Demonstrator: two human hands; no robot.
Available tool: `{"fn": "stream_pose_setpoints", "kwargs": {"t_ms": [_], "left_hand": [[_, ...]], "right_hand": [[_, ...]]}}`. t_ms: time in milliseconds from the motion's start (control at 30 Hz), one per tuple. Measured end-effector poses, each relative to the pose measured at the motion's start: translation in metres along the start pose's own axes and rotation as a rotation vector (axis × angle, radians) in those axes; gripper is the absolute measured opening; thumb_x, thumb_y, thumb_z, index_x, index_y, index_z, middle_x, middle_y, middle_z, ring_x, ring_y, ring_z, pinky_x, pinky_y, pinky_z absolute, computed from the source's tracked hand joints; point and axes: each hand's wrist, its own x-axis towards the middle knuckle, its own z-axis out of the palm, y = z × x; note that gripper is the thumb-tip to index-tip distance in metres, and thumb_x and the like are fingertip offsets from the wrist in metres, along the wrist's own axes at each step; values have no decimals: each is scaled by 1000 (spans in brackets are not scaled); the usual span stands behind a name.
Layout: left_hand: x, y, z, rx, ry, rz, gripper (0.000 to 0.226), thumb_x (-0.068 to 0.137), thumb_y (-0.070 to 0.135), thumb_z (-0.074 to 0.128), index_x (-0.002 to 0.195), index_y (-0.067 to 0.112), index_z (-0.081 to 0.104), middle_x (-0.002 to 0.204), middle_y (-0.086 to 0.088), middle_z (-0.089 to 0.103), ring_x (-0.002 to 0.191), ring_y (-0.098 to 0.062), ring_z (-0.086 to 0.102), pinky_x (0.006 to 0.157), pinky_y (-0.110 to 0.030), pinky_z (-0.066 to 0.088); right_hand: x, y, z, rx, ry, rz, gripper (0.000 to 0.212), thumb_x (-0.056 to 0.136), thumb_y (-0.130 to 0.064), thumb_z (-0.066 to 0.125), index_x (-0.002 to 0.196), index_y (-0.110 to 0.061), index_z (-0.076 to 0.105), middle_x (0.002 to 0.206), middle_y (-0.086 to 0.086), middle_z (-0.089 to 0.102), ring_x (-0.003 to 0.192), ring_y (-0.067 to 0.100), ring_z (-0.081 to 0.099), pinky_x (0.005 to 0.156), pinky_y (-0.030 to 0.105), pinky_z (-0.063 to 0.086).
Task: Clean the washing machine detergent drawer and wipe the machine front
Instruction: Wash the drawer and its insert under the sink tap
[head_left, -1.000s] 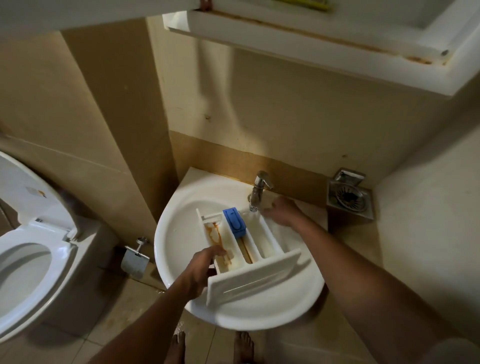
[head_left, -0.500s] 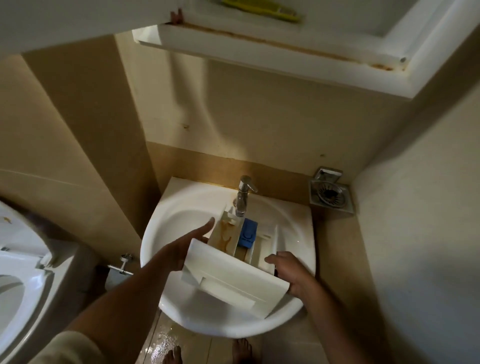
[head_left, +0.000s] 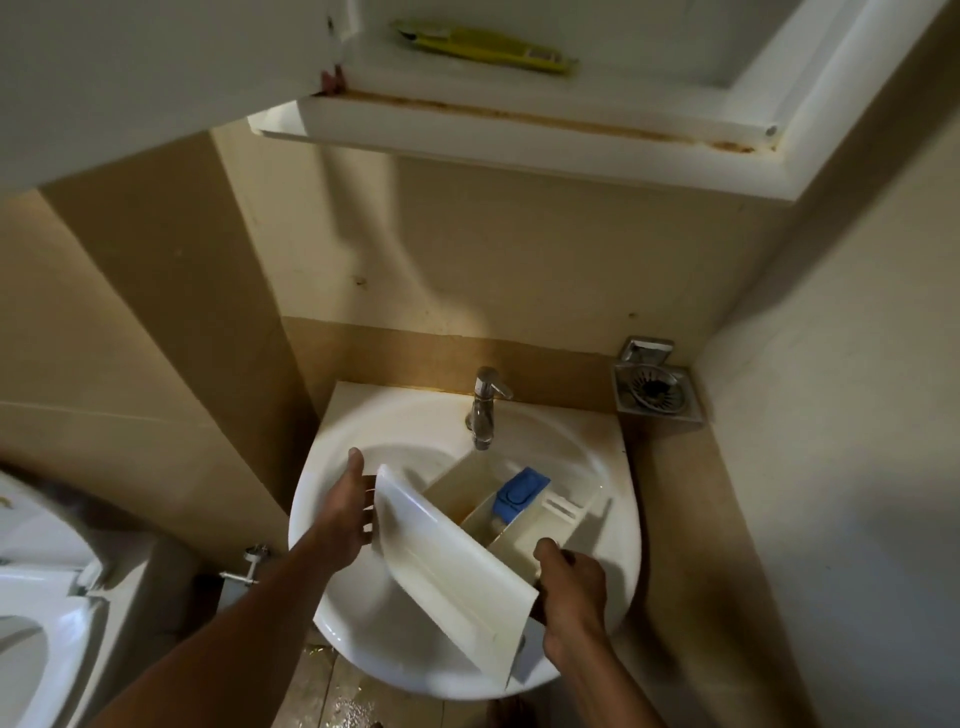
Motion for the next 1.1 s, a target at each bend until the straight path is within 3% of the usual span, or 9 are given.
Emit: {"fn": "stream_pose_setpoints", "kwargs": {"t_ms": [133, 300, 433, 533, 633, 700, 867, 967, 1100], "left_hand": [[-9, 1, 13, -15, -40, -5, 80, 95, 73, 26, 136, 9, 53, 142, -10, 54, 130, -35, 48, 111, -54, 28], [-14, 0, 31, 4, -208, -3, 96, 84, 81, 40, 155, 17, 29, 162, -9, 29, 146, -41, 29, 114, -60, 25], [-20, 1, 42, 104, -372, 30, 117, 52, 85, 70, 150, 28, 40, 153, -7, 44, 139, -38, 41, 114, -62, 31], [-29, 1, 49, 142, -378, 52, 70, 72, 56, 78, 131, 25, 56, 139, -8, 56, 126, -34, 53, 110, -60, 39], [-34, -1, 56, 148, -317, 99, 20, 91, 22, 65, 111, 21, 63, 126, -18, 61, 107, -32, 61, 92, -48, 55], [-37, -1, 53, 140, -248, 126, 21, 89, 13, 61, 110, 18, 64, 119, -19, 63, 100, -33, 61, 76, -40, 56], [-39, -8, 34, 117, -209, 153, 35, 73, 9, 63, 108, 14, 69, 103, -18, 65, 90, -33, 63, 70, -40, 57], [-41, -12, 33, 120, -175, 211, 58, 63, 18, 65, 122, 16, 61, 112, -17, 66, 100, -36, 63, 69, -39, 58], [-48, -5, 35, 163, -128, 307, 59, 76, 23, 72, 131, 17, 52, 120, -13, 63, 99, -31, 66, 67, -36, 60]], "right_hand": [[-17, -3, 16, 220, 40, 33, 29, 85, -4, 66, 112, 0, 57, 100, 21, 68, 88, 37, 70, 59, 40, 61], [-22, -11, 45, 343, 89, -11, 37, 84, 0, 67, 113, -8, 45, 102, 12, 60, 78, 22, 61, 68, 42, 57], [-20, -4, 62, 350, 104, -61, 48, 73, -14, 76, 114, -10, 51, 108, 16, 65, 87, 29, 66, 75, 43, 57], [-13, -1, 61, 348, 123, -86, 44, 75, -14, 76, 114, -7, 56, 108, 17, 68, 95, 35, 69, 81, 48, 59], [-9, 6, 58, 280, 118, -83, 36, 86, -6, 69, 118, -7, 53, 110, 16, 66, 96, 34, 67, 85, 52, 59], [-11, 13, 56, 236, 70, -80, 35, 86, -3, 68, 117, -6, 52, 111, 17, 66, 97, 34, 67, 83, 52, 59], [-13, 21, 46, 252, -78, 6, 30, 85, 2, 70, 105, -7, 51, 107, 19, 66, 97, 39, 68, 70, 43, 60], [-13, 18, 44, 266, -128, 86, 30, 90, -5, 67, 116, -8, 52, 113, 17, 65, 100, 32, 66, 63, 38, 58], [-6, 10, 40, 328, -131, 135, 44, 90, -8, 69, 129, -12, 48, 117, 17, 63, 100, 31, 64, 63, 40, 58]]}}
